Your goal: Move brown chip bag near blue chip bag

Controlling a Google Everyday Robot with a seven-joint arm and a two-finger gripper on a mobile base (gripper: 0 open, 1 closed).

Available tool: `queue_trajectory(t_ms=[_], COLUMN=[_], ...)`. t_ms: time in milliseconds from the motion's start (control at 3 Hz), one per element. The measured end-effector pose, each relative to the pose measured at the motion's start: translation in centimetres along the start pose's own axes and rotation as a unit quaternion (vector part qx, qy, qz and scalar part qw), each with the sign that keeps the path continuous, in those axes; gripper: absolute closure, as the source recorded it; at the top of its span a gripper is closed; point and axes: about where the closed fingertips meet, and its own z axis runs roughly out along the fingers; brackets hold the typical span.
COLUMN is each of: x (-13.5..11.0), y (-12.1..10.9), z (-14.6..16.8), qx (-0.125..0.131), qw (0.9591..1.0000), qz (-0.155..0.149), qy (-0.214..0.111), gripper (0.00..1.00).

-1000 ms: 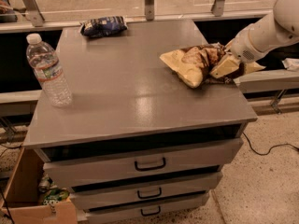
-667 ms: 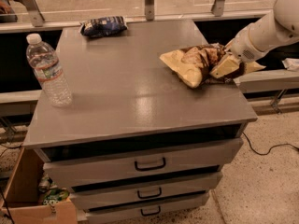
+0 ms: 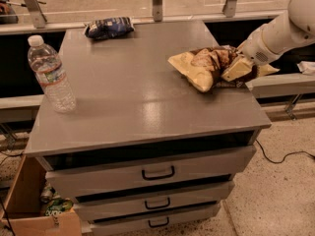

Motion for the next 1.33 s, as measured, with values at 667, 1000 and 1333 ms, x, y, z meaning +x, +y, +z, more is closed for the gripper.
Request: queue_trajectory(t_ms=[667, 1000, 1333], x=[-0.05, -0.06, -0.07], y=[-0.02, -0.03, -0.03], z=[-0.05, -0.06, -0.07], qx=[0.000, 0.000, 0.000], qw=[1.0000, 1.0000, 1.0000], qz=[0.000, 0.000, 0.000], qy=[0.000, 0.000, 0.000], gripper=[0.82, 0.58, 0.36])
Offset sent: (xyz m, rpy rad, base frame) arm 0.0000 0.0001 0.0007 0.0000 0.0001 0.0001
